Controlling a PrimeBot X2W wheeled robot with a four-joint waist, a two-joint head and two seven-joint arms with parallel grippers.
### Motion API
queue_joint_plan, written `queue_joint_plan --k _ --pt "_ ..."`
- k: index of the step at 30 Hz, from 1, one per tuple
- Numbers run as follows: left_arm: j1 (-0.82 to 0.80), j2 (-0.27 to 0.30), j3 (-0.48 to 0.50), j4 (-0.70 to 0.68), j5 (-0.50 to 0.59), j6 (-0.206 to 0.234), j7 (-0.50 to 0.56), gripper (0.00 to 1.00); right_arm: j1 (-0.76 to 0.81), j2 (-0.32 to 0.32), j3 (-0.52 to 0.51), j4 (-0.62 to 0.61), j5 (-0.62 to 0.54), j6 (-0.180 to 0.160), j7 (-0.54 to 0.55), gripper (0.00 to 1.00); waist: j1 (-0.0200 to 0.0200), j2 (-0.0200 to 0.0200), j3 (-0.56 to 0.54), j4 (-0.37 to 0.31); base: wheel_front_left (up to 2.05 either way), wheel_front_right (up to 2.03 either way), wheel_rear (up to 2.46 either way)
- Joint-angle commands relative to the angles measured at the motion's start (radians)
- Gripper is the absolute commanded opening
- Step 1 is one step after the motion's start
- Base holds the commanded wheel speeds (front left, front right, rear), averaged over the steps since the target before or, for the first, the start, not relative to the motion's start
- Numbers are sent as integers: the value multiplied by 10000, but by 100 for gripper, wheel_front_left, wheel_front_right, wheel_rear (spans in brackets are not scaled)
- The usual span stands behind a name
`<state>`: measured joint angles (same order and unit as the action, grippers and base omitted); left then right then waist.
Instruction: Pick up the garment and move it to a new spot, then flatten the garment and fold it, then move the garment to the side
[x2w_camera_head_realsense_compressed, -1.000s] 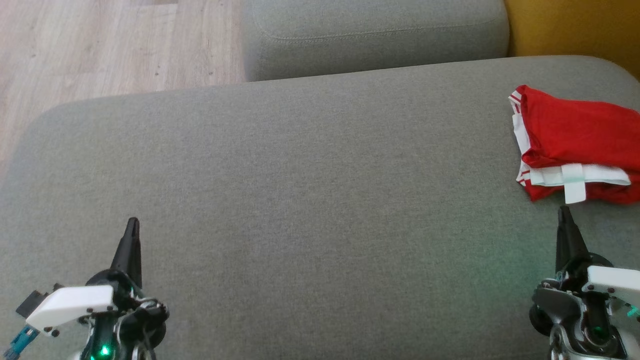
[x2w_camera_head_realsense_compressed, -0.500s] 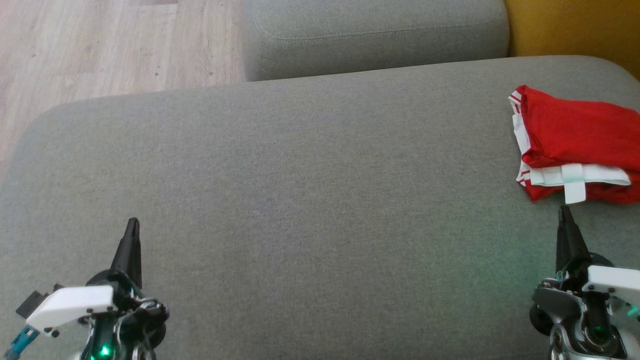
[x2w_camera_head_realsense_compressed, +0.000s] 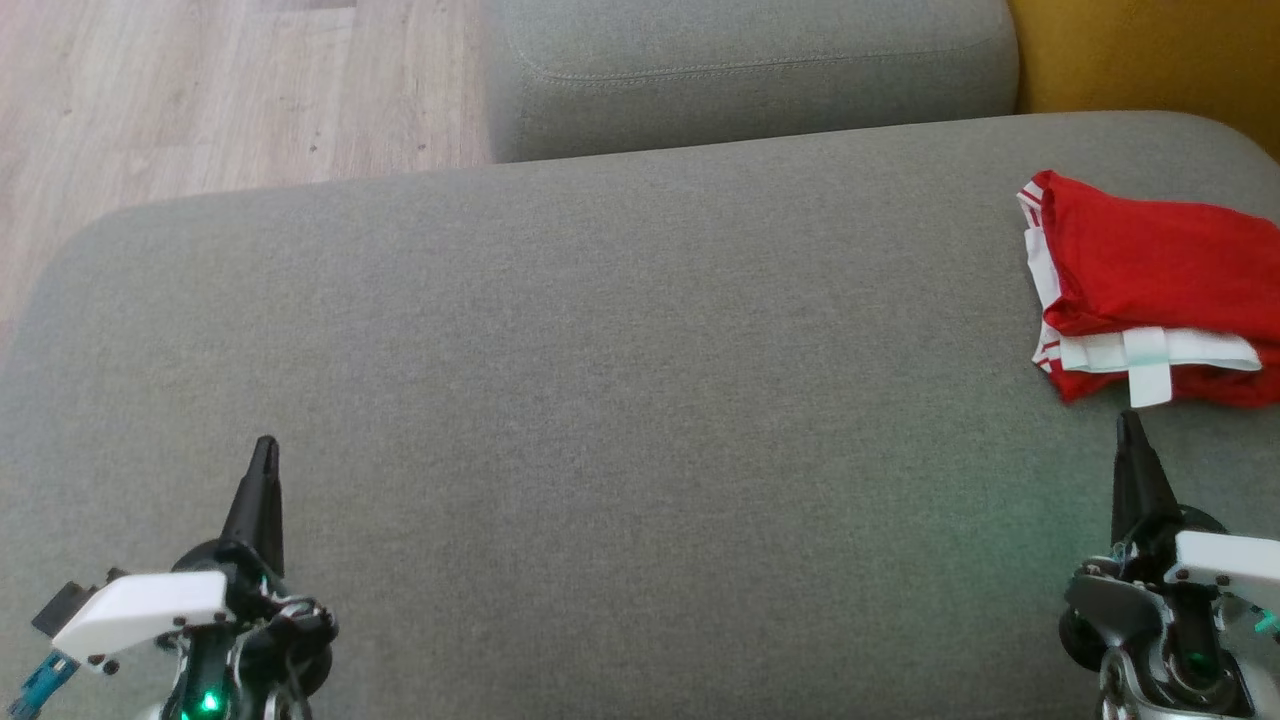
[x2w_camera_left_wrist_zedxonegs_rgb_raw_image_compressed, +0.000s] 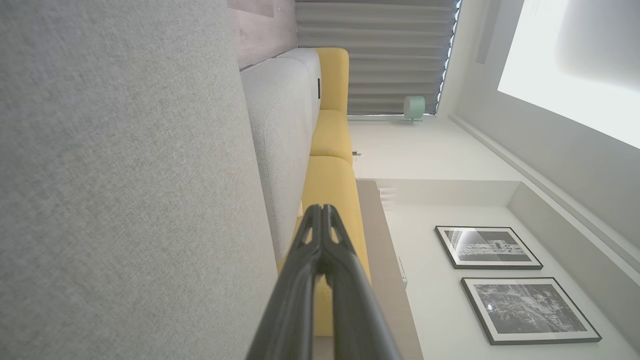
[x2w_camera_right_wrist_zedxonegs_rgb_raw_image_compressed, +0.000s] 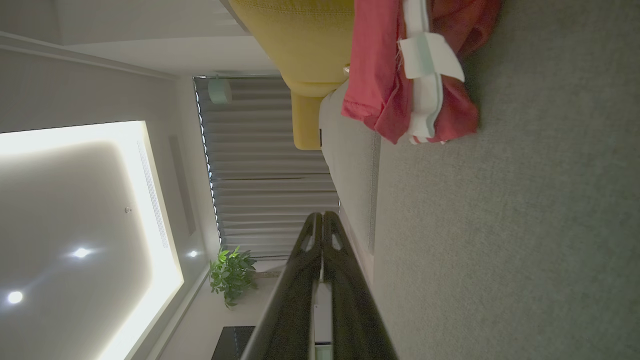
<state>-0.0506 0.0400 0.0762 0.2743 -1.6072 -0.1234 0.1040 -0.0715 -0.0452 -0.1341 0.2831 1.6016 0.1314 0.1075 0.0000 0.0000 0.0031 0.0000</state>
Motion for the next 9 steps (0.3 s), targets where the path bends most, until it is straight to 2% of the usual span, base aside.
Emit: queue_joint_plan --k 1,9 --pt "-572 131 345 -291 -39 -73 67 0 -365 -51 204 -383 71 -7 57 0 0 0 0 0 0 0 0" --pt "-573 128 350 -291 -35 -73 71 0 -365 -51 204 -383 71 -7 57 0 0 0 0 0 0 0 0"
